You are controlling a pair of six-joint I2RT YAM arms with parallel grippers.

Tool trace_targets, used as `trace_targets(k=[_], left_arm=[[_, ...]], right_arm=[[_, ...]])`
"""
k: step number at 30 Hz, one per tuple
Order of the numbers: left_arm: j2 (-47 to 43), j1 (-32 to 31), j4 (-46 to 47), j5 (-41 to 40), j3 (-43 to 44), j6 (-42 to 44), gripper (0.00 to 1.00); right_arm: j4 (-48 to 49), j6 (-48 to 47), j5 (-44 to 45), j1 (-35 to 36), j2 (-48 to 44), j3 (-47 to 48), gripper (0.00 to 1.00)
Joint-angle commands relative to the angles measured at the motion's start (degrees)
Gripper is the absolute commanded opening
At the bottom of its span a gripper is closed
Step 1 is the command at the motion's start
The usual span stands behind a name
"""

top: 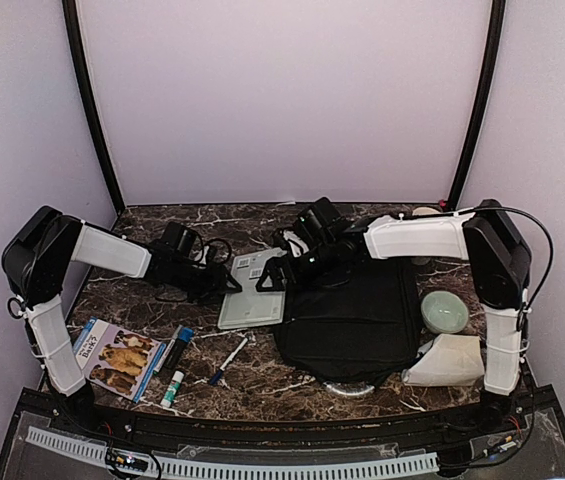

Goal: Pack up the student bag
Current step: Pick up the book from the student bag.

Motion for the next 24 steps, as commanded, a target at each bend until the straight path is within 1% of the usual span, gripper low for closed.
trace_targets(k=[1,4,6,9,13,16,20,22,24], left_arm=[[1.70,-1.98,-0.08,1.39,-1.15,1.38,0.55],[1.38,-1.77,-1.22,1.26,-0.85,2.40,0.56],[0.06,-1.65,-3.02,-0.40,-0.60,3.57,0.57],[-3.65,-1.46,-7.32,-4.25,-0.19,6.68,0.60],[-8.75,-1.54,-14.01,-10.26,0.87,12.53,0.62],[-10.67,-1.45,-16.47,-13.26,0.37,14.67,0.62],[-7.37,-1.39,-20.02,-14.60,1.09,14.49,0.62],[-6.49,-1.36,-18.40,-14.94,-0.10,12.61,0.61],[-5.95,-1.19,-16.00,-13.44,-1.26,11.15,0.61]], right_arm=[[-4.66,2.13,-1.17,0.96,-0.48,-1.27,0.98],[-4.64,2.48,-0.64,0.79,1.16,-0.72,0.97],[-3.64,3.79,-1.15,0.45,2.64,-0.87,0.94],[-1.75,6.55,-1.51,-0.39,4.31,-2.22,0.86],[0.66,8.46,-4.98,-1.79,5.62,-3.85,0.82],[6.46,9.34,-12.02,-2.63,5.99,-5.22,0.73],[8.54,8.65,-14.92,-2.84,6.98,-4.89,0.74],[9.31,8.70,-15.08,-2.93,7.22,-5.05,0.74],[9.40,8.50,-15.23,-2.93,7.79,-4.76,0.74]])
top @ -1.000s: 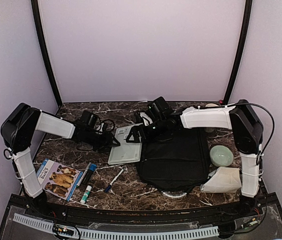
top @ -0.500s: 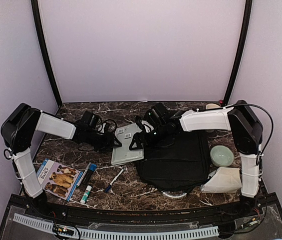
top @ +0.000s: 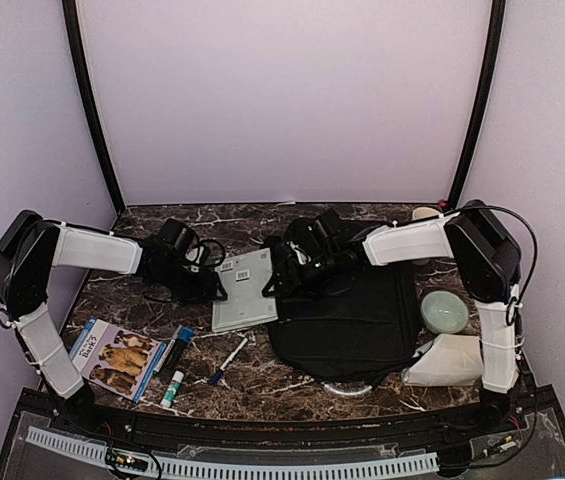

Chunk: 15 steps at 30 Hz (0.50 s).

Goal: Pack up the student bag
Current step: Pick up the book from the student bag.

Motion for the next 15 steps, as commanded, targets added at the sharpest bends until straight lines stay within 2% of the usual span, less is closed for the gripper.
trace_targets(k=[1,7,15], left_arm=[[1.64,0.08,1.12,0.99,-2.00,-1.67,0.61],[4.28,-0.13,12.14,10.48,-4.42,-5.48,0.58],[5.90,-2.36,16.17,13.70,-4.47,-7.01,0.55]], right_arm=[[2.01,-0.24,-2.56,0.48,3.86,-0.92,0.74],[1.84,-0.13,-4.20,0.63,7.12,0.61,0.74],[6.41,2.70,-9.14,0.94,7.85,0.73,0.73]])
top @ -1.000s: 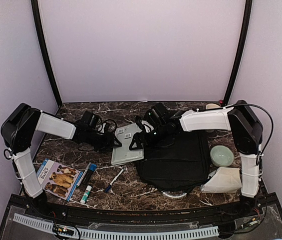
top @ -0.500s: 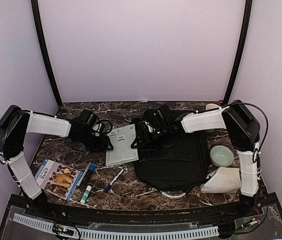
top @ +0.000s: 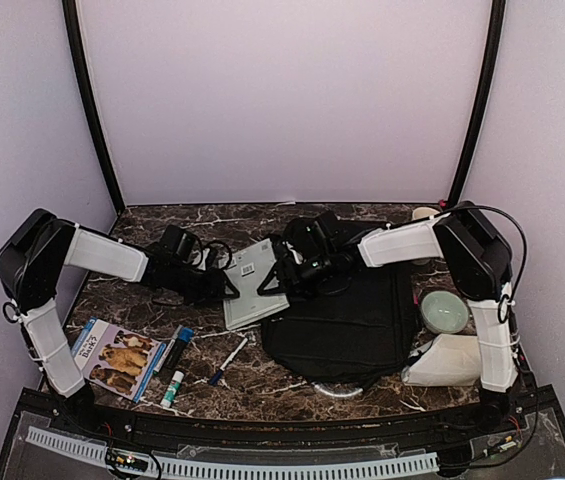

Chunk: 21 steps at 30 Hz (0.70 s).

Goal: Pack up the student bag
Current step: Pick up the book from the student bag.

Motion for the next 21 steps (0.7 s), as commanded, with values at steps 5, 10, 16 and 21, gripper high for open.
trace_targets(k=[5,10,16,21], left_arm=[[0.47,-2.48,2.48,2.26,-3.02,-0.82,0.55],[-1.98,-2.47,1.67,0.16,-4.55,-0.87,0.55],[-12.59,-2.42,-6.87,-6.61,-4.80,1.61,0.58],[-25.28,-2.42,-18.18,-15.05,-2.18,7.86,0.60]], right_arm=[[3.21,2.40,-2.96,1.48,2.01,-1.51,0.52],[0.95,2.54,0.67,1.54,-0.85,-1.31,0.13],[1.15,4.15,-0.19,1.87,-4.75,1.02,0.00],[-1.17,0.46,-0.56,2.60,-9.34,5.20,0.00]])
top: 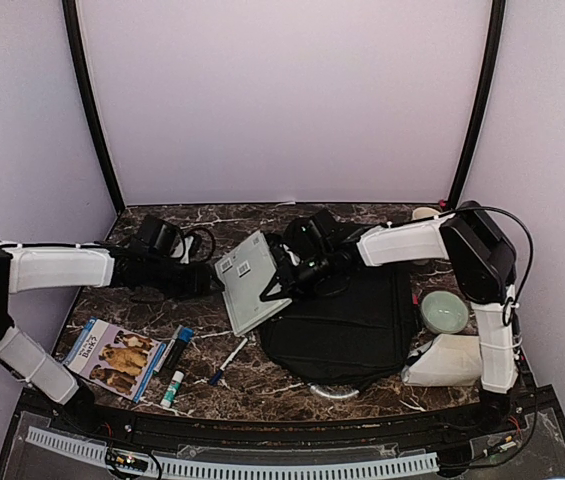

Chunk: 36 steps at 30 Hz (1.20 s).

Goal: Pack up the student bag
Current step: Pick up the book from the student bag, then move the student bag to the center of the board.

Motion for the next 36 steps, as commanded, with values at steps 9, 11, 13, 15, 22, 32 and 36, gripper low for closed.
trace_targets(k=[9,11,13,15,22,32,36], left_arm=[[-26.35,-0.22,-18.61,-15.94,8.27,10.48,0.75],[-28.38,-0.25,-15.49,-15.46,7.02,7.98,0.96],[-30.46,-0.26,-8.70,-11.38,3.71,6.54,0.98],[-32.19,-0.31,2.47,-5.79,0.21,4.39,0.97],[-29.00,-3.76,21.26,4.69,-1.47,0.82,0.86],[-8.01,-20.14,4.05,1.57,17.72,22.38,0.76],[0.16,-26.15,-5.65,-2.13,24.98,33.77,0.73]], right_arm=[[0.24,-15.67,-4.66,-3.11,-19.02,5.22,0.00],[1.25,-17.02,-6.95,-4.90,-21.90,3.30,0.00],[2.72,-17.75,-9.93,-6.95,-24.60,1.09,0.00],[3.48,-19.71,-13.58,-9.19,-27.02,-0.37,0.00],[-1.10,-26.70,-21.95,-17.96,-33.99,-2.95,0.00],[-15.10,-43.51,-13.66,-32.84,-48.62,-7.81,0.00],[-17.14,-47.61,-11.01,-35.68,-53.86,-11.69,0.06]])
